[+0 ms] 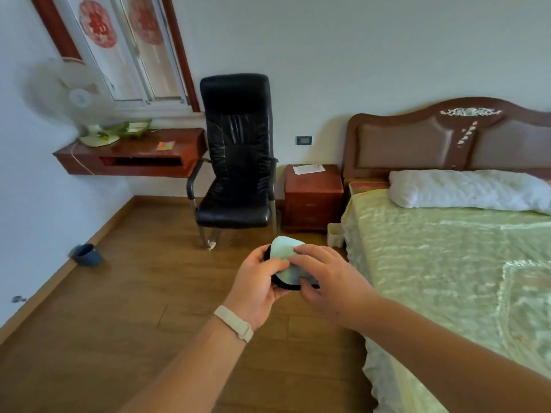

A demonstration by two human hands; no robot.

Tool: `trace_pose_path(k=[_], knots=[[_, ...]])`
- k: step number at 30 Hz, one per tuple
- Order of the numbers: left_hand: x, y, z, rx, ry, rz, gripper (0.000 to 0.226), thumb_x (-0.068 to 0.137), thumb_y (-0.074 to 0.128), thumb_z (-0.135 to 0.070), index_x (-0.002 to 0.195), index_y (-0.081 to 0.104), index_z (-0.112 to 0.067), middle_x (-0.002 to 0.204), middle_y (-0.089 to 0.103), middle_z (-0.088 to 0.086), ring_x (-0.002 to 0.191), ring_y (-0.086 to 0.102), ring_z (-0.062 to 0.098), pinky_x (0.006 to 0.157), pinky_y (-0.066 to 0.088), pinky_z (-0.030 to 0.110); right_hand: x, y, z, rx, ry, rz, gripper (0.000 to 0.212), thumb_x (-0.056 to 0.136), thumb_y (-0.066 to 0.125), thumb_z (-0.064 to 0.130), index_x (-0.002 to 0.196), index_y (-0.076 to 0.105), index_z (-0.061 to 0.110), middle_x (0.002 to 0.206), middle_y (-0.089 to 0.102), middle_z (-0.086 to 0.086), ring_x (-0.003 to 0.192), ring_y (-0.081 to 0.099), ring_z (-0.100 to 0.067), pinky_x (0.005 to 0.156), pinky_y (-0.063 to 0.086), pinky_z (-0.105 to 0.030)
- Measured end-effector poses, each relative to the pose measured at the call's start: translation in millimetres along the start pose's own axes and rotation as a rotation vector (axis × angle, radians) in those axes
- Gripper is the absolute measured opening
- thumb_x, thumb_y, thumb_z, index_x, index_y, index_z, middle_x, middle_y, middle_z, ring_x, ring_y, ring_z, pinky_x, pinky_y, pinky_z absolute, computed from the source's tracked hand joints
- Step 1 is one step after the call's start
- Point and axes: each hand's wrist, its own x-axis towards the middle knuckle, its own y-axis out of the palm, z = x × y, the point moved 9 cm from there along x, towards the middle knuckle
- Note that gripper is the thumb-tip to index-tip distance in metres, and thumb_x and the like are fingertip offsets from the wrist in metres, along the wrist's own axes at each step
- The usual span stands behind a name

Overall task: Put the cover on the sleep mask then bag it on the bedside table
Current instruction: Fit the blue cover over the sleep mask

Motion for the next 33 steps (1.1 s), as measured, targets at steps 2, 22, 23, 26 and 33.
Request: trace_pose_path(k=[2,22,23,26,33], knots=[[37,4,-13,0.006,-0.018,0.047,0.032,0.092,0.058,-0.005,0.122,0.062,-0.016,0.12,0.067,0.017,0.103,0.07,0.032,0.077,0.06,0.042,29,-2,-17,-0.027,0.041,-0.022,0.047,0.086,0.066,0.019,0.13,0.052,0.028,0.137,0.05,0.006,0.124,0.045,-0.017,0.099,0.04,-0.028],[294,62,-89,0.091,-0.092,0.286,0.038,0.09,0.057,0.0,0.126,0.059,-0.013,0.124,0.064,0.02,0.109,0.067,0.035,0.083,0.059,0.047,214,-1,-180,-0.07,0.189,-0.101,0.04,0.086,0.064,0.013,0.125,0.059,0.015,0.133,0.054,-0.004,0.12,0.049,-0.026,0.097,0.046,-0.037],[310,64,-91,0.11,-0.092,0.28,0.038,0.09,0.057,0.0,0.125,0.059,-0.013,0.124,0.064,0.02,0.109,0.067,0.035,0.083,0.059,0.047,225,2,-193,-0.072,0.184,-0.101,0.04,0.086,0.064,0.014,0.125,0.059,0.016,0.133,0.054,-0.003,0.12,0.049,-0.025,0.097,0.046,-0.036],[360,69,-104,0.138,-0.082,0.238,0.038,0.089,0.058,0.0,0.123,0.061,-0.015,0.122,0.065,0.018,0.107,0.068,0.034,0.083,0.06,0.048,262,14,-234,-0.061,0.177,-0.106,0.042,0.087,0.063,0.019,0.128,0.056,0.021,0.135,0.052,0.002,0.122,0.046,-0.019,0.098,0.041,-0.029],[482,83,-151,0.228,-0.074,0.12,0.039,0.088,0.059,0.001,0.123,0.061,-0.015,0.121,0.066,0.018,0.107,0.067,0.035,0.083,0.06,0.05,368,27,-325,0.032,0.142,-0.088,0.043,0.088,0.06,0.023,0.13,0.051,0.026,0.136,0.05,0.004,0.123,0.046,-0.018,0.1,0.043,-0.032]])
